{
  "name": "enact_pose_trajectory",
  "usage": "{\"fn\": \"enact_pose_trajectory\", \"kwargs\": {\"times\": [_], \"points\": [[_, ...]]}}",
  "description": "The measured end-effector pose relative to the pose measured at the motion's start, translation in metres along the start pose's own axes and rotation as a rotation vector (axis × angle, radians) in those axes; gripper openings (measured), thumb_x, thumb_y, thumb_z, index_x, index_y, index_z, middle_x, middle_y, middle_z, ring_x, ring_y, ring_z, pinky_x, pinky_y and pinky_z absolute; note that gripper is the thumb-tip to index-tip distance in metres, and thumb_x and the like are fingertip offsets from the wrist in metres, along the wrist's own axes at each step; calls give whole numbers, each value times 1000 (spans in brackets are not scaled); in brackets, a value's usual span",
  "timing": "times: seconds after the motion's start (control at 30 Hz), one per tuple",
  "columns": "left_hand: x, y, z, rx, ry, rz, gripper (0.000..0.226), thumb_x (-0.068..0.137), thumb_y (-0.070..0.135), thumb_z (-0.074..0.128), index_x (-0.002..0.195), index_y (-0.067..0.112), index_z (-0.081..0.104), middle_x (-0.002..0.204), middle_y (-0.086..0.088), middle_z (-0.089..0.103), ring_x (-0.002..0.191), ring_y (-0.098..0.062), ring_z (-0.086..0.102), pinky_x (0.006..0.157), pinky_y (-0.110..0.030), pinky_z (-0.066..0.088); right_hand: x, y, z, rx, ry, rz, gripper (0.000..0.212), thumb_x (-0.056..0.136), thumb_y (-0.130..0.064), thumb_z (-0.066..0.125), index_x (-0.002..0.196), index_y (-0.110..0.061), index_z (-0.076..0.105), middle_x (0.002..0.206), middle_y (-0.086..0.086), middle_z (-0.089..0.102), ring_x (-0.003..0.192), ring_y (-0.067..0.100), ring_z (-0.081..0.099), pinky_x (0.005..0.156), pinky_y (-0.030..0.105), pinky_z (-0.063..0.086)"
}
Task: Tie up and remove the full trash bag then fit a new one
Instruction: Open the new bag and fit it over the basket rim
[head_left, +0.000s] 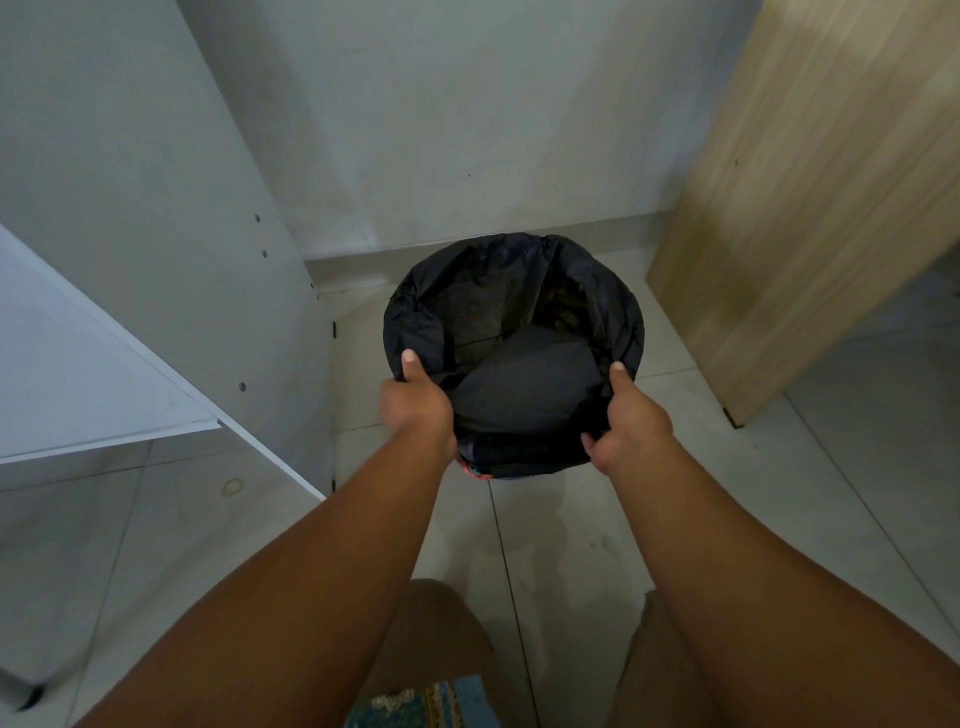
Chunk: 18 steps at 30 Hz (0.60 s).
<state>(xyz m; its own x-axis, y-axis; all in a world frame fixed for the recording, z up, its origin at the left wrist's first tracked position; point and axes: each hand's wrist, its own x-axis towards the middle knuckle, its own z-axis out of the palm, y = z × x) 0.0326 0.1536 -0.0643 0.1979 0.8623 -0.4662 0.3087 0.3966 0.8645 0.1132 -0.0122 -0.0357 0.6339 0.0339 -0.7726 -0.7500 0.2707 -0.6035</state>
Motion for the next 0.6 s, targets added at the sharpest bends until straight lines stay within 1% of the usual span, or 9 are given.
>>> {"fn": "enact_pose_trajectory", "kwargs": {"times": [0.07, 0.13, 0.23, 0.3, 0.33, 0.4, 0.47, 0.53, 0.6], "points": [[0, -1, -3, 41, 17, 40, 63, 104, 56, 33, 129, 2, 55, 128, -12, 59, 117, -35, 57, 91, -40, 45, 1, 1, -2, 21, -15, 17, 66, 89, -47, 71, 140, -10, 52, 146, 11, 53, 131, 33, 52, 108, 50, 43], [1, -4, -3, 53, 29, 65, 60, 105, 54, 31, 122, 2, 56, 119, -12, 59, 106, -31, 57, 85, -37, 42, 4, 3, -4, 21, -3, 4, 66, 87, -49, 73, 138, -11, 54, 143, 10, 55, 127, 32, 54, 106, 49, 46], [-1, -6, -3, 1, 65, 86, 56, 106, 51, 31, 115, 1, 55, 102, -7, 56, 93, -25, 53, 79, -35, 39, 4, 6, -6, 34, -3, -68, 43, 89, -45, 72, 112, -10, 65, 115, 7, 64, 101, 26, 62, 95, 44, 55], [-1, -9, -5, -45, 93, 101, 58, 106, 52, 31, 113, -1, 56, 99, -8, 58, 89, -25, 55, 76, -35, 39, 3, 10, -5, 42, 8, -121, 30, 93, -43, 68, 92, -13, 63, 98, 3, 64, 86, 21, 63, 86, 43, 57], [-1, -10, -6, -65, 102, 112, 58, 106, 52, 32, 113, -1, 55, 96, -8, 57, 86, -24, 55, 75, -34, 40, 2, 12, -5, 32, 14, -158, 30, 94, -42, 66, 89, -13, 63, 95, 3, 65, 85, 21, 64, 81, 42, 58], [-2, -12, -6, -102, 136, 133, 52, 106, 49, 36, 109, 0, 52, 90, -5, 55, 82, -22, 54, 74, -34, 41, 4, 18, -4, 4, 61, -262, 39, 92, -47, 67, 98, -8, 66, 100, 6, 70, 89, 24, 68, 74, 40, 61], [-4, -13, -5, -130, 180, 148, 38, 105, 47, 42, 104, 9, 48, 86, 0, 54, 83, -22, 55, 76, -35, 44, 8, 24, -4, -52, 141, -342, 50, 88, -55, 67, 103, -7, 67, 102, 7, 72, 91, 26, 70, 77, 44, 62], [-8, -15, -4, -118, 204, 179, 33, 104, 45, 45, 102, 12, 46, 86, 0, 54, 81, -21, 54, 74, -34, 42, 9, 30, -2, -124, 208, -396, 52, 86, -61, 64, 87, -9, 67, 90, 6, 71, 84, 26, 69, 78, 50, 61], [-12, -19, -5, -74, 219, 196, 35, 105, 44, 44, 99, 10, 49, 84, 1, 53, 78, -19, 51, 71, -29, 36, 6, 34, 1, -170, 269, -438, 58, 87, -63, 61, 70, -9, 60, 77, 6, 66, 74, 26, 64, 75, 51, 60]]}}
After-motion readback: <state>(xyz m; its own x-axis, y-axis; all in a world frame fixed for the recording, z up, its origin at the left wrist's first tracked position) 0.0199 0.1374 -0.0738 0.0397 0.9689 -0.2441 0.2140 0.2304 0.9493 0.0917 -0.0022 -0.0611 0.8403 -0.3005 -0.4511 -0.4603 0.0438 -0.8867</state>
